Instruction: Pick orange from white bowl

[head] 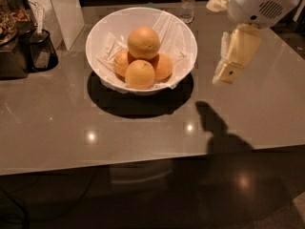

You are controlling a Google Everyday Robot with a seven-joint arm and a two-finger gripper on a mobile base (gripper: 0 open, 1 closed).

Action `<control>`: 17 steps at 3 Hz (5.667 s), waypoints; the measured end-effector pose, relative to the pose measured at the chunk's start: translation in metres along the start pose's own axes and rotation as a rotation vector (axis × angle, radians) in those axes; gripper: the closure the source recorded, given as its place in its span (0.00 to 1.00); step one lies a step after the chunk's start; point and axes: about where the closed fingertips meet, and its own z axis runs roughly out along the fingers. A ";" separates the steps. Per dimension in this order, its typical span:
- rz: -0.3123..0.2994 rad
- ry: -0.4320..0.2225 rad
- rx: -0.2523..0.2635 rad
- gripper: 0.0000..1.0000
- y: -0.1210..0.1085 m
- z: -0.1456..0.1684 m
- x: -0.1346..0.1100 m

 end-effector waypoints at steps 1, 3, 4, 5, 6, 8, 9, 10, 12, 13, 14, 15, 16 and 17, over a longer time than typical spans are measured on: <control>-0.003 -0.005 0.004 0.00 -0.002 -0.001 -0.003; -0.066 -0.110 -0.010 0.00 -0.015 0.011 -0.033; -0.135 -0.194 -0.051 0.00 -0.029 0.026 -0.068; -0.137 -0.197 -0.048 0.00 -0.029 0.026 -0.069; -0.177 -0.241 -0.080 0.00 -0.046 0.046 -0.086; -0.224 -0.302 -0.146 0.00 -0.070 0.089 -0.113; -0.207 -0.303 -0.162 0.00 -0.086 0.104 -0.100; -0.192 -0.321 -0.193 0.00 -0.095 0.125 -0.093; -0.181 -0.339 -0.189 0.00 -0.101 0.132 -0.093; -0.185 -0.388 -0.228 0.00 -0.107 0.153 -0.102; -0.181 -0.438 -0.266 0.00 -0.111 0.173 -0.110; -0.179 -0.441 -0.263 0.19 -0.113 0.175 -0.111; -0.179 -0.441 -0.263 0.42 -0.113 0.175 -0.111; -0.179 -0.441 -0.263 0.64 -0.113 0.175 -0.111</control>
Offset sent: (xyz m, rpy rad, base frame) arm 0.0048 0.0074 0.0029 0.0566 -0.0209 0.0238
